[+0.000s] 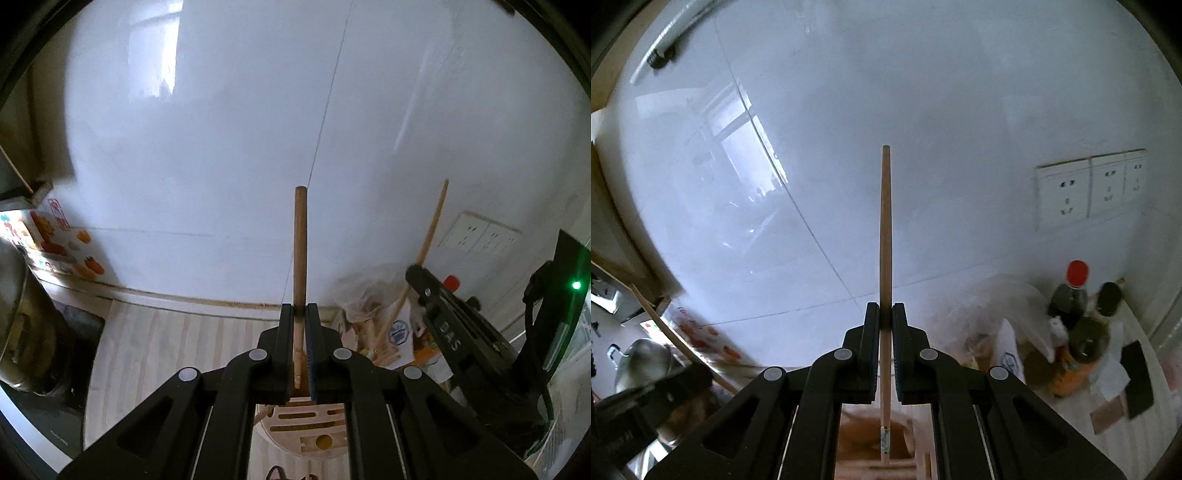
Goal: Organize utensils
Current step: 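Open the left tool while the right tool releases its chopstick into the holder, then lower both tools to the mat and grasp the last two chopsticks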
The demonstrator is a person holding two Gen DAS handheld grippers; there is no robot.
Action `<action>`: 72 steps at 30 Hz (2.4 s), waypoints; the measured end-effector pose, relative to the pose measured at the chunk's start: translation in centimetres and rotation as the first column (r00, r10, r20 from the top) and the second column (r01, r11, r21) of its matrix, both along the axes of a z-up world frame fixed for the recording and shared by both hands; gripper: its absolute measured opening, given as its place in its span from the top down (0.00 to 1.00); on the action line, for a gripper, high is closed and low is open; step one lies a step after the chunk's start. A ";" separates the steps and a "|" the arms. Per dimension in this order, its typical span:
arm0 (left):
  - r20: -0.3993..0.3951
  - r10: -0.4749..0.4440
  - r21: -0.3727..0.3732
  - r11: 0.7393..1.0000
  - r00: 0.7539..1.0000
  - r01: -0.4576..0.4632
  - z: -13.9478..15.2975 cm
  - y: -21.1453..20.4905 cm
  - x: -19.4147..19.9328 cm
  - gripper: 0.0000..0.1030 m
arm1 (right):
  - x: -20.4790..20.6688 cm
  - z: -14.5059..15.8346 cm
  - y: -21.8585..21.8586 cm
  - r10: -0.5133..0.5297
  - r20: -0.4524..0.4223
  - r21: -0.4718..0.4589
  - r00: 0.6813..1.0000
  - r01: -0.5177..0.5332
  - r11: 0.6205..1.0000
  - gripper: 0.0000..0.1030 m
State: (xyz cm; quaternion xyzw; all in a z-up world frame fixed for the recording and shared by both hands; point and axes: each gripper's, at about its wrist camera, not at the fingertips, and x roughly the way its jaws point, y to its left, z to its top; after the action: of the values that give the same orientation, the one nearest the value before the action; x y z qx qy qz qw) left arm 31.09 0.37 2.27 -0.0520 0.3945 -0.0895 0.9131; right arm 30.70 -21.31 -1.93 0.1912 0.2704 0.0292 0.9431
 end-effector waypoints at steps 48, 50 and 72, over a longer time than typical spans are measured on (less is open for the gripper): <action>-0.355 0.276 0.357 0.923 0.893 -0.143 -23.3 7.2 -12.9 0.00 | -14.7 -21.5 2.3 0.110 -0.568 0.011 0.816 -0.127 0.992 0.33; -0.381 0.283 0.381 0.915 0.880 -0.129 -25.3 7.1 -13.2 0.00 | -14.6 -24.4 2.7 0.121 -0.623 0.030 0.773 -0.131 0.991 0.41; -0.588 -0.015 0.189 0.970 0.809 0.155 -31.4 -4.3 -12.1 0.30 | -19.0 -30.5 -5.0 0.000 -0.751 -0.030 0.661 -0.034 0.999 1.00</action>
State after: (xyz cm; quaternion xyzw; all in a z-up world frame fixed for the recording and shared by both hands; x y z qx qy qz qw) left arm 19.01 -3.97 -29.11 0.0462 0.6644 -0.0644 0.7431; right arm 11.69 -26.28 -32.46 0.1641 0.6370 -0.0491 0.7516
